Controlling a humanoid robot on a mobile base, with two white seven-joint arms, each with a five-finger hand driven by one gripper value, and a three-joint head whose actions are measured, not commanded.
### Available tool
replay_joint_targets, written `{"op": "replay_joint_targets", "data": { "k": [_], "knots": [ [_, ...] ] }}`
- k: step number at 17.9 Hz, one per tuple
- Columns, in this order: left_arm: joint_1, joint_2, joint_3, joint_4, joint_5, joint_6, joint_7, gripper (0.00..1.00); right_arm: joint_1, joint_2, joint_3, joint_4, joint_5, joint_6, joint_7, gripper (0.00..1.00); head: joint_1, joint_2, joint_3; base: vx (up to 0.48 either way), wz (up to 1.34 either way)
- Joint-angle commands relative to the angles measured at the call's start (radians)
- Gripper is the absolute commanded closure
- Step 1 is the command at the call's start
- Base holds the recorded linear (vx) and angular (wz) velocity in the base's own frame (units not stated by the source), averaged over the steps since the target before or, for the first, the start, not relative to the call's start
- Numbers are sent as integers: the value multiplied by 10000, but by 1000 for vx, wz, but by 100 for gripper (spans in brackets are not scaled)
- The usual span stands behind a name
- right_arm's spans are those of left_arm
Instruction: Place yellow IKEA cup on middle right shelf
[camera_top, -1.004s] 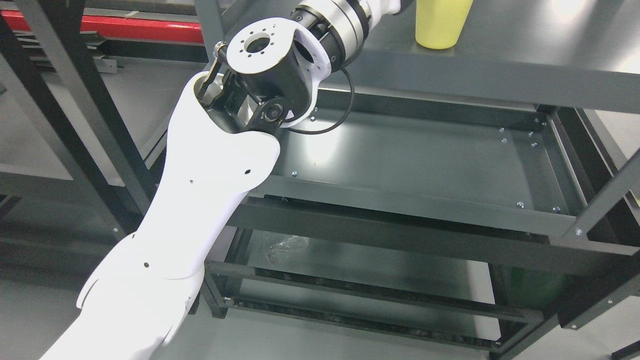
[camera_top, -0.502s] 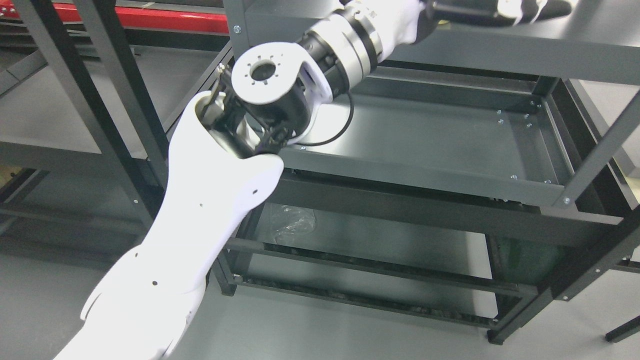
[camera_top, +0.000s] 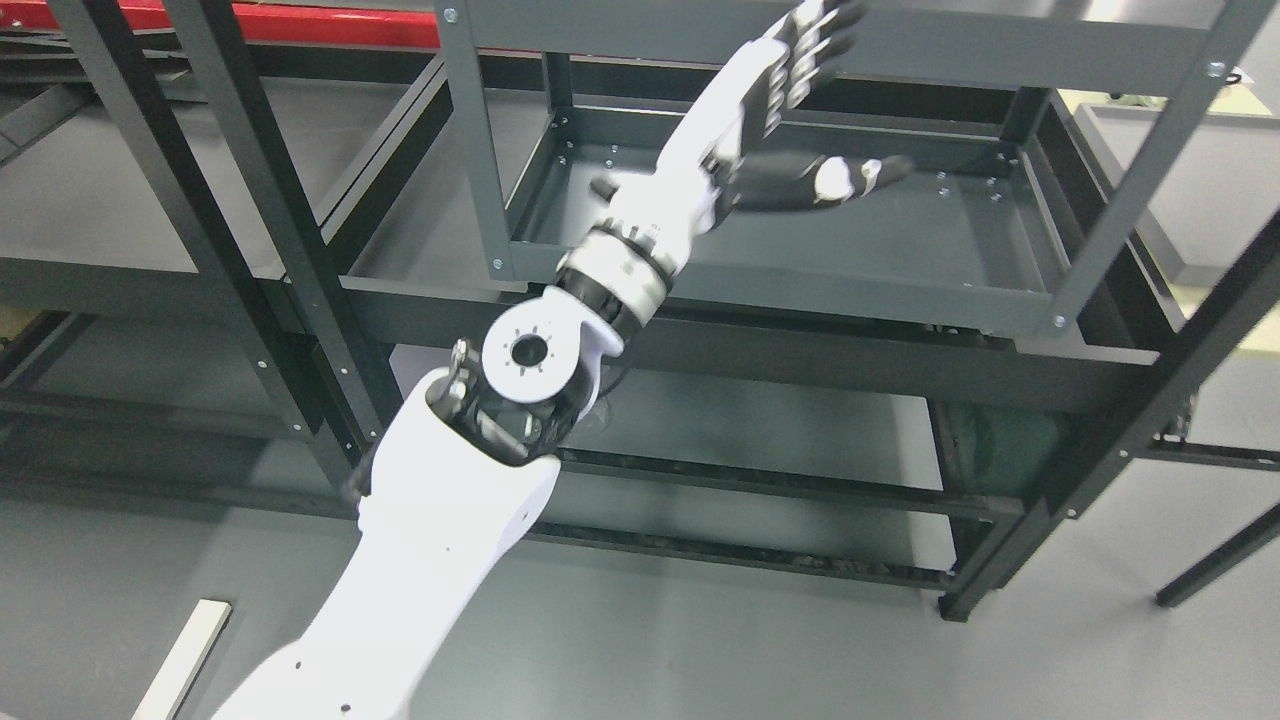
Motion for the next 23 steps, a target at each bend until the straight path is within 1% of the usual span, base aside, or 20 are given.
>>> {"op": "replay_joint_targets", "data": {
  "k": [1, 4, 6, 9, 13, 23],
  "knots": [
    [2276, 175, 1854, 1619, -1294, -758, 351, 1, 134, -175, 169, 1, -245, 6, -32, 1, 0, 0, 0, -171, -156],
    [3057, 175, 2759, 2204, -1325, -1311, 321, 1, 134, -175, 169, 1, -245, 6, -32, 1, 0, 0, 0, -115, -85],
    [3549, 175, 3144, 2220, -1340, -1297, 320, 1, 134, -175, 169, 1, -245, 6, -32, 1, 0, 0, 0, -91, -31],
    [3918, 175, 3849, 2098, -1325, -1251, 321, 1, 134, -175, 169, 1, -245, 6, -32, 1, 0, 0, 0, -52, -2],
    [4884, 175, 3806, 1377, -1325, -1220, 305, 1, 134, -175, 169, 1, -245, 6, -32, 1, 0, 0, 0, -14, 0],
    [4901, 175, 3913, 1146, -1309, -1281, 367, 1, 134, -175, 169, 1, -245, 6, -32, 1, 0, 0, 0, -2, 0]
  ]
}}
